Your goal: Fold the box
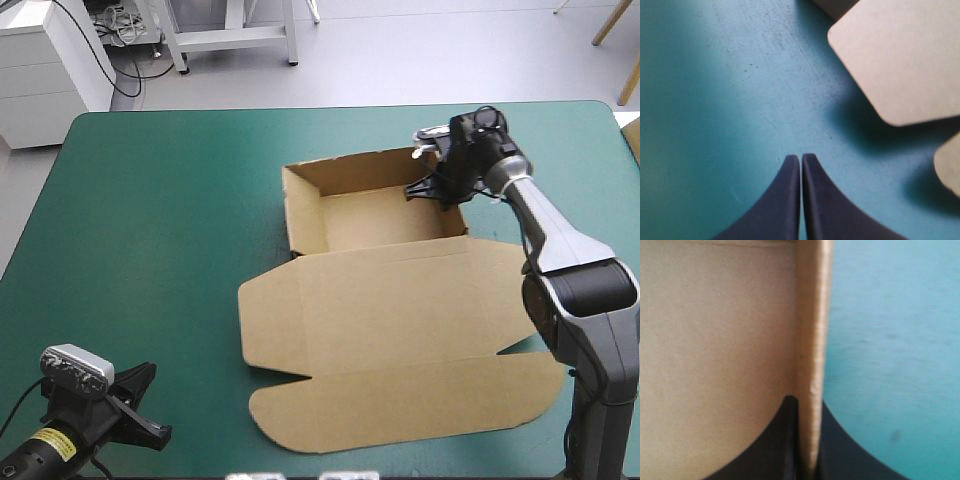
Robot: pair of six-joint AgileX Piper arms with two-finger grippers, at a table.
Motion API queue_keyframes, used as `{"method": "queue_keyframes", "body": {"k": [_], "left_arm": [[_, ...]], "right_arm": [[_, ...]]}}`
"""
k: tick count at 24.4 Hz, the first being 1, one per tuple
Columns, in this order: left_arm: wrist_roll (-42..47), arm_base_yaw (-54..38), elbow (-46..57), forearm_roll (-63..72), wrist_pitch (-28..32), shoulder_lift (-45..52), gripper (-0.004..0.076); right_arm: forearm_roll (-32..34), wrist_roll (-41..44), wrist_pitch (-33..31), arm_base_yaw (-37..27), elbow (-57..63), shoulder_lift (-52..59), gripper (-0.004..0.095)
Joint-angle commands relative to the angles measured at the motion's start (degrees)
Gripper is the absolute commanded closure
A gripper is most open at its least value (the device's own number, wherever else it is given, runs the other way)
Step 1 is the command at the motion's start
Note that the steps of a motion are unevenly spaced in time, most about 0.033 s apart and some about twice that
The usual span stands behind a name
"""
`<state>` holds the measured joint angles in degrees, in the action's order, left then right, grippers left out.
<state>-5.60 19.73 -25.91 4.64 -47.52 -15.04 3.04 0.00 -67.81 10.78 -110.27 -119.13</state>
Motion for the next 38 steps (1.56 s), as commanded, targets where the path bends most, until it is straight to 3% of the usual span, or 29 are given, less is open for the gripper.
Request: {"method": "queue_keyframes", "body": {"k": [1,15,24,28,34,38], "left_arm": [[0.65,0.33,-1.34,0.93,4.01,-0.45,0.0731],[0.65,0.33,-1.34,0.93,4.01,-0.45,0.0731],[0.65,0.33,-1.34,0.93,4.01,-0.45,0.0731],[0.65,0.33,-1.34,0.93,4.01,-0.45,0.0731],[0.65,0.33,-1.34,0.93,4.01,-0.45,0.0731],[0.65,0.33,-1.34,0.93,4.01,-0.45,0.0731]], "right_arm": [[4.64,-2.37,0.79,-8.11,-1.80,3.47,0.0929],[4.22,-4.25,0.79,-41.17,-1.80,3.47,0.0929],[4.22,-6.31,0.81,-43.09,-1.80,3.47,0.0909],[4.23,-10.10,0.81,-43.09,-1.80,5.90,0.0759],[2.79,-10.10,0.81,-43.09,-1.80,11.40,0.0394],[0.73,-8.46,0.81,-43.09,-1.80,14.06,0.0344]]}}
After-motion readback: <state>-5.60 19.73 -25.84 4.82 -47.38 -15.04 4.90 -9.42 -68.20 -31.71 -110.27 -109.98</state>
